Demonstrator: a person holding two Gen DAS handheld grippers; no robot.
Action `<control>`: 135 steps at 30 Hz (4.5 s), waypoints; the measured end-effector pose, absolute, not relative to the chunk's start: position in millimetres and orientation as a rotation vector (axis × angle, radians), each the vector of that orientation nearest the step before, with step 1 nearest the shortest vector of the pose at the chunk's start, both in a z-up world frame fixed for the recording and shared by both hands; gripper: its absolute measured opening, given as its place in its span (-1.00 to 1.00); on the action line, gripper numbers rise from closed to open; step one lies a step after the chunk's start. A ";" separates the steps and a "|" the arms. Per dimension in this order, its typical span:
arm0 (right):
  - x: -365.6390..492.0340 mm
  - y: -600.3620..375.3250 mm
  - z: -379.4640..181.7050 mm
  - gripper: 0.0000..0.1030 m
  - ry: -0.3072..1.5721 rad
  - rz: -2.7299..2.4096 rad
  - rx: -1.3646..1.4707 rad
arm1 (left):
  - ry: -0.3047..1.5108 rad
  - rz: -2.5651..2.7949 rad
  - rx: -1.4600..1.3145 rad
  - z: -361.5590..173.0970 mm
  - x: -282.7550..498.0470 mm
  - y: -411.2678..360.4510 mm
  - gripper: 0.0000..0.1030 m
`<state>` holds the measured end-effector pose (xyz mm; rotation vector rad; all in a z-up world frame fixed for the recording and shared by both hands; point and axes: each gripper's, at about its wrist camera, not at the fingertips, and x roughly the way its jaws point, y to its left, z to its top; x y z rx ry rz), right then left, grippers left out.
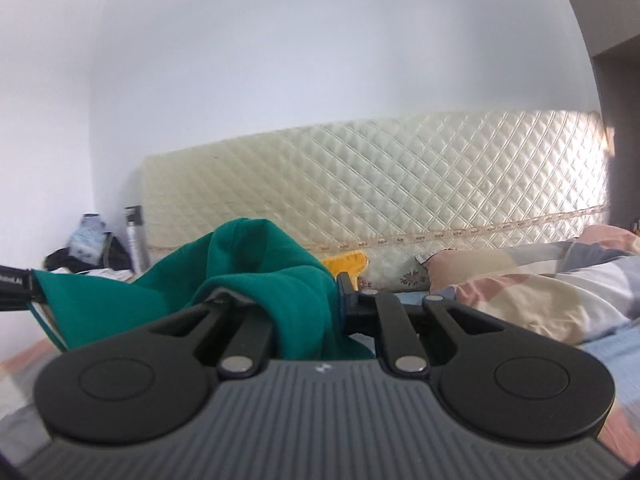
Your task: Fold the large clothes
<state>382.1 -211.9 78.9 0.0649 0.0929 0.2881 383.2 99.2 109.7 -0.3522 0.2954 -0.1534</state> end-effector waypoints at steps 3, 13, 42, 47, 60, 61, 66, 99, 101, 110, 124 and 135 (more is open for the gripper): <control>319.5 -218.0 71.5 -0.78 0.090 0.300 0.069 | 0.309 -0.162 -0.354 94.6 315.3 87.7 -0.91; 207.1 -224.2 5.0 -0.73 0.309 0.272 0.070 | 0.539 -0.098 -0.463 0.0 208.1 61.0 -0.90; 172.3 -248.2 -9.1 0.26 0.495 0.446 0.226 | 0.542 -0.233 -0.501 -8.2 171.2 59.2 0.32; 208.1 -245.7 -18.2 0.26 0.465 0.473 0.298 | 0.536 -0.249 -0.651 -31.5 219.4 66.8 0.32; 241.5 -220.8 -58.4 0.06 0.584 0.545 0.263 | 0.639 -0.355 -0.852 -85.9 262.8 69.7 0.32; 240.3 -216.2 -59.3 -0.07 0.604 0.536 0.222 | 0.639 -0.362 -0.842 -85.7 261.0 67.2 0.32; 227.4 -208.1 -57.8 -0.55 0.608 0.487 0.108 | 0.676 -0.349 -0.747 -84.1 256.7 46.6 0.29; 143.9 -197.6 -48.1 -0.15 0.686 0.511 -0.140 | 0.812 -0.313 -0.613 -60.9 161.1 29.7 -0.23; 144.8 -202.0 -43.3 0.15 0.677 0.500 -0.105 | 0.751 -0.325 -0.635 -46.6 152.6 37.8 0.23; 142.3 -230.7 -1.8 0.32 0.507 0.552 0.083 | 0.541 -0.319 -0.564 -6.3 151.4 61.6 0.31; 284.3 -235.6 -45.3 0.23 0.566 0.330 0.189 | 0.649 -0.081 -0.497 -59.5 313.9 94.6 0.28; 328.5 -234.1 -83.6 -0.58 0.620 0.279 0.249 | 0.646 -0.165 -0.522 -103.3 356.4 103.7 -0.60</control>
